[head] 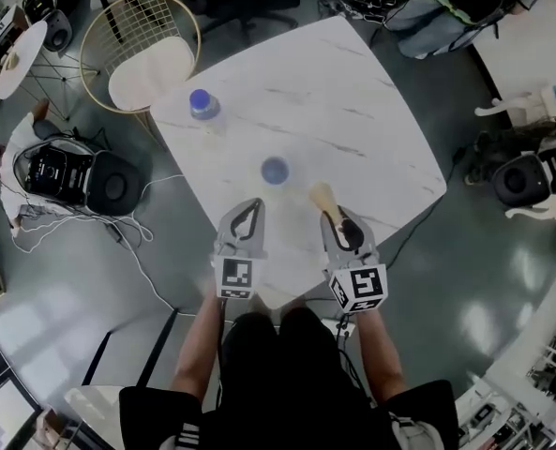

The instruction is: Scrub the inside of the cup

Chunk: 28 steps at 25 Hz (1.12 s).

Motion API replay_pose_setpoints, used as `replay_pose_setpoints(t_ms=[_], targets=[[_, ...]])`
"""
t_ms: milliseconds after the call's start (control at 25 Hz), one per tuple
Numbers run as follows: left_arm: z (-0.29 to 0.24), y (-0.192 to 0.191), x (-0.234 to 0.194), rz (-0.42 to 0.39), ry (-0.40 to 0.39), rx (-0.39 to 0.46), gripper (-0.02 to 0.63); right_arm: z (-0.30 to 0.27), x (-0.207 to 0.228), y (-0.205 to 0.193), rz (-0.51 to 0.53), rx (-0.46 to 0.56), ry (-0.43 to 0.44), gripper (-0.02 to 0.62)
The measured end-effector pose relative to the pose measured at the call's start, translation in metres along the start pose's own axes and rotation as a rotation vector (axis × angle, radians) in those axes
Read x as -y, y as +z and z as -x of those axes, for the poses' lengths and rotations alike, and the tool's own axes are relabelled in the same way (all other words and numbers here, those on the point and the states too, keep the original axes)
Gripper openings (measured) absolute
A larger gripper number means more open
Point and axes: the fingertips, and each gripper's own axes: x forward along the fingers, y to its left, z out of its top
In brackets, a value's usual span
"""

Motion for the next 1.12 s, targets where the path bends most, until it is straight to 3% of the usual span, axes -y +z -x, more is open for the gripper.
replay_pose_setpoints(t_ms=[400, 560, 880, 1120], targets=[[-0.034, -0.045, 0.004, 0.020, 0.020, -0.083, 0.011, -0.041, 0.016, -0.036, -0.025, -0.079, 0.053, 0.107], [-0.047, -0.063, 0.004, 0.020, -0.001, -0.112, 0.045, -0.052, 0.019, -0.045, -0.031, -0.091, 0.061, 0.107], [-0.072, -0.080, 0.004, 0.013, -0.013, -0.153, 0.301, -0.059, 0.033, -0.053, -0.038, -0.115, 0.056, 0.107], [-0.093, -0.079, -0.001, 0.022, 0.000, -0.144, 0.382, -0.064, 0.048, -0.053, -0.055, -0.123, 0.041, 0.107]])
